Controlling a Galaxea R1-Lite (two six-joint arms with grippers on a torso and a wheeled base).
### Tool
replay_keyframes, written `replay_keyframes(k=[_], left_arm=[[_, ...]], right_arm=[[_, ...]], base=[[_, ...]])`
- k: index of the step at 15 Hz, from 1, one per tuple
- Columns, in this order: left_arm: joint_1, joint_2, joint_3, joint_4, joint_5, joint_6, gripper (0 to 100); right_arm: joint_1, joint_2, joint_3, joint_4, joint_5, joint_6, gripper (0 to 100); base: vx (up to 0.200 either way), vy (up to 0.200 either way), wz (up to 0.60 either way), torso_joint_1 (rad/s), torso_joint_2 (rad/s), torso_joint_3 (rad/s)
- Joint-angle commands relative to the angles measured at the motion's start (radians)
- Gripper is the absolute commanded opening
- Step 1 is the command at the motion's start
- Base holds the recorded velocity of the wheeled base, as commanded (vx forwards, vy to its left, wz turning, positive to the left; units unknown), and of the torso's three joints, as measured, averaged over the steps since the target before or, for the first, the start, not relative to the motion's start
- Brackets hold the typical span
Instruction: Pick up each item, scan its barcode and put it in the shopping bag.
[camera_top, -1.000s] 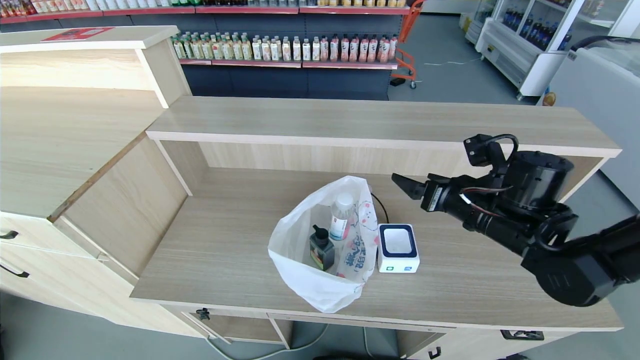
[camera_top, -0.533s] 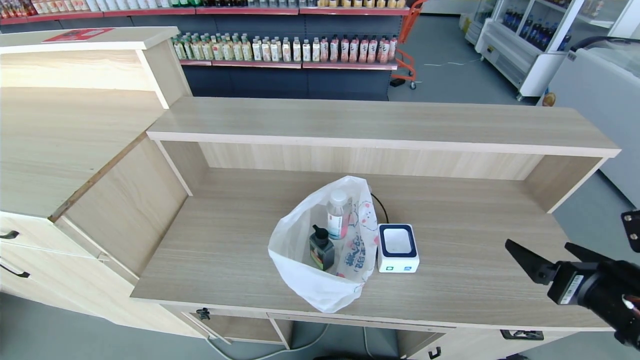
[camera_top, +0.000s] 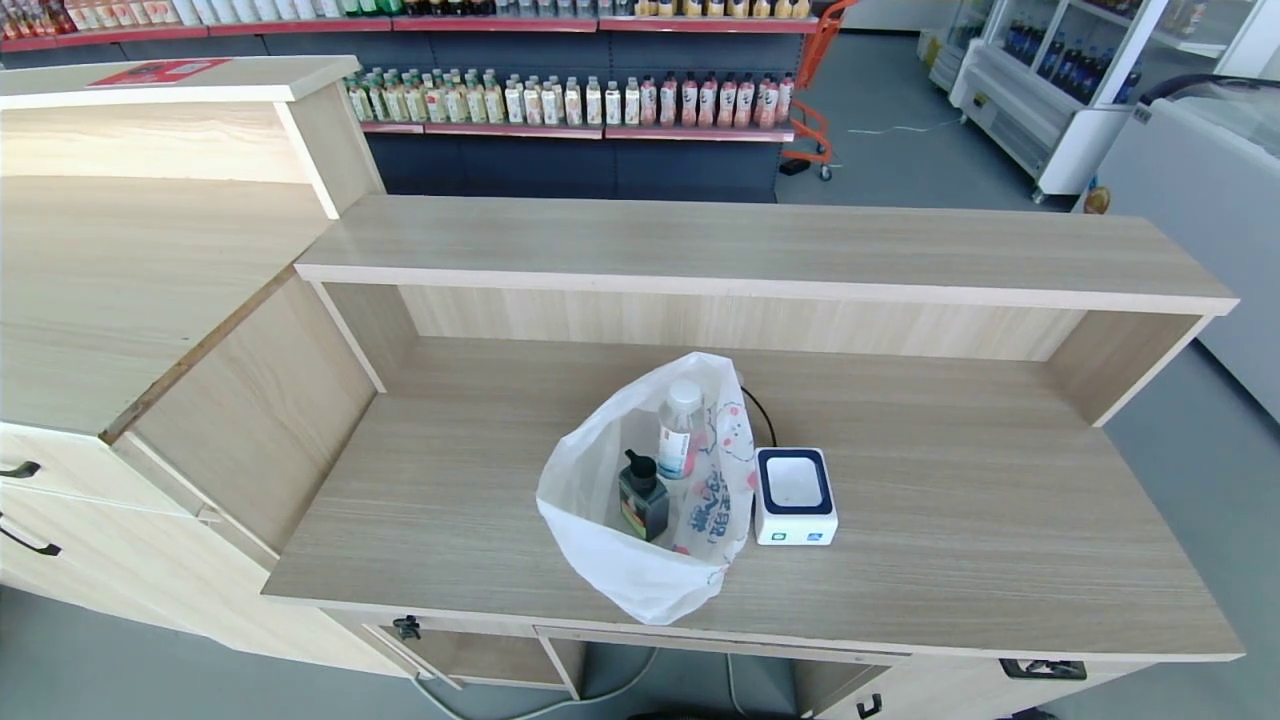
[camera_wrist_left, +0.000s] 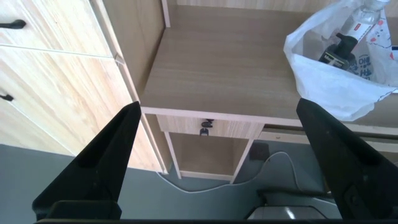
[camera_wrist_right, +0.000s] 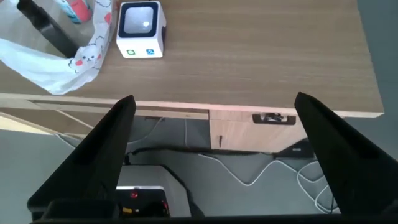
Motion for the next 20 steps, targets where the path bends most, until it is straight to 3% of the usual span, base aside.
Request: replay_keyframes(k=[1,8,9,14,20], left_arm=[[0.000,0.000,0.000,0.000,0.001,0.000,100],[0.000,0.000,0.000,0.000,0.001,0.000,100],[0.000,0.000,0.000,0.000,0.001,0.000,100],[0.000,0.009,0.000,0.000,0.001,0.000,100],[0.000,0.000,0.000,0.000,0.001,0.003,100]], right_arm=[[-0.087,-0.343,0.007,0.164,0.031,-0.004,100],[-0.087,-0.343,0.007,0.164,0.031,0.005,100],[-0.087,-0.343,0.007,0.164,0.031,0.017,0],[-0.087,-0.343,0.007,0.164,0.029,0.014,0],[-0.087,-0.343,0.007,0.164,0.031,0.014,0]], base=[[0.000,0.000,0.00,0.000,0.00,0.000],[0.000,0.000,0.00,0.000,0.00,0.000],[0.000,0.000,0.00,0.000,0.00,0.000],[0.000,0.000,0.00,0.000,0.00,0.000],[0.000,-0.200,0.00,0.004,0.00,0.003]])
